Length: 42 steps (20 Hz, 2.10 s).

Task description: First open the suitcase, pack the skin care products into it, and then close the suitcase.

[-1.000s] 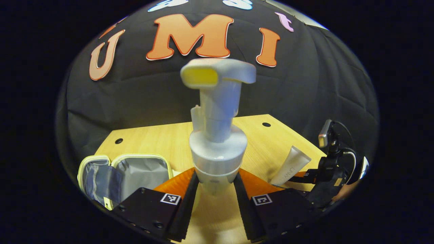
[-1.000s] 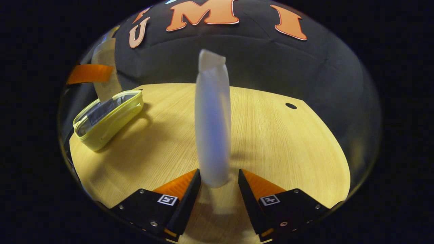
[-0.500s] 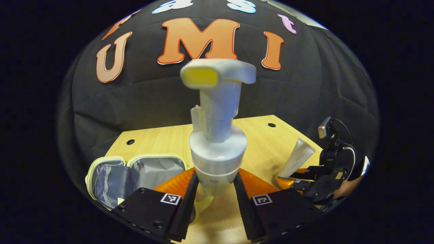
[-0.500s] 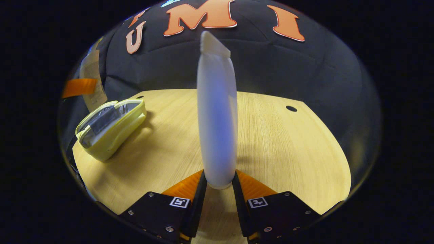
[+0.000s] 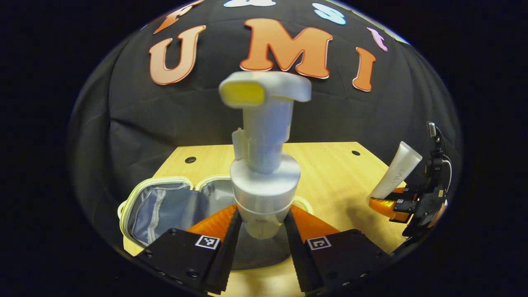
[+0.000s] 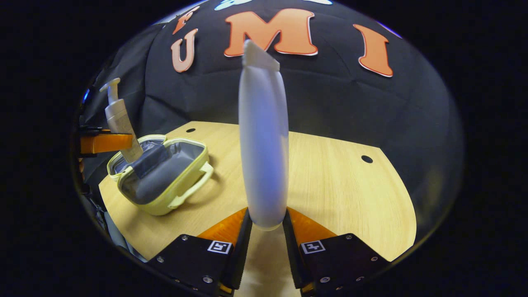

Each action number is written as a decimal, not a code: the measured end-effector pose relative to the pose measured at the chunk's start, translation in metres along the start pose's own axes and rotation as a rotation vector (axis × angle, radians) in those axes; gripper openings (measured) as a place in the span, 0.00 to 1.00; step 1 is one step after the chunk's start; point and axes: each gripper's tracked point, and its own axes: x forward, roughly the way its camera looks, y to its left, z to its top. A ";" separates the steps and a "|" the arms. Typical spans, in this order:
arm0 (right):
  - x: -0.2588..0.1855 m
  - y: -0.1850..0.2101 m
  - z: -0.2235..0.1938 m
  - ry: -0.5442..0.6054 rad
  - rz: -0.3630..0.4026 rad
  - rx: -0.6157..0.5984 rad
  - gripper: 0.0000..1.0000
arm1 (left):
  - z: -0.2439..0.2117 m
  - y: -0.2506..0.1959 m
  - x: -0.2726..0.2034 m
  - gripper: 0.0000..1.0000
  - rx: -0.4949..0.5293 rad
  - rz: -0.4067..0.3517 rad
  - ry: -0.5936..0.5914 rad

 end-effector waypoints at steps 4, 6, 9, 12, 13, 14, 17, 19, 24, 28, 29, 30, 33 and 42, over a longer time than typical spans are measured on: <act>-0.005 0.041 0.020 -0.010 0.035 -0.020 0.47 | -0.009 0.040 0.001 0.62 -0.002 -0.001 0.025; -0.006 0.064 0.032 -0.016 0.052 -0.030 0.47 | -0.018 0.055 0.003 0.63 -0.005 -0.020 0.059; -0.006 0.093 0.046 -0.026 0.065 -0.036 0.47 | -0.025 0.069 0.010 0.62 -0.010 -0.056 0.087; -0.004 0.116 0.053 -0.023 0.060 -0.036 0.47 | -0.035 0.078 0.019 0.62 -0.003 -0.089 0.125; -0.004 0.123 0.055 -0.021 0.059 -0.037 0.47 | -0.040 0.081 0.021 0.62 0.000 -0.105 0.142; -0.003 0.132 0.058 -0.019 0.057 -0.032 0.47 | -0.046 0.081 0.023 0.62 0.001 -0.125 0.170; -0.002 0.153 0.060 0.003 0.060 0.004 0.47 | -0.065 0.080 0.030 0.62 0.001 -0.176 0.252; 0.000 0.162 0.058 0.019 0.060 0.020 0.47 | -0.076 0.076 0.037 0.62 -0.004 -0.206 0.301; 0.007 0.192 0.054 0.069 0.106 0.037 0.47 | -0.101 0.071 0.049 0.62 0.000 -0.202 0.452; 0.014 0.205 0.047 0.109 0.161 0.041 0.47 | -0.122 0.069 0.062 0.63 -0.032 -0.197 0.527; 0.018 0.210 0.044 0.119 0.170 0.044 0.42 | -0.125 0.069 0.065 0.62 -0.025 -0.189 0.551; 0.021 0.214 0.041 0.134 0.184 0.044 0.47 | -0.128 0.067 0.069 0.60 -0.022 -0.173 0.573; 0.029 0.218 0.036 0.177 0.218 0.053 0.47 | -0.132 0.067 0.078 0.62 -0.024 -0.126 0.628; 0.047 0.215 0.033 0.234 0.277 0.092 0.47 | -0.155 0.070 0.083 0.62 -0.110 0.029 0.814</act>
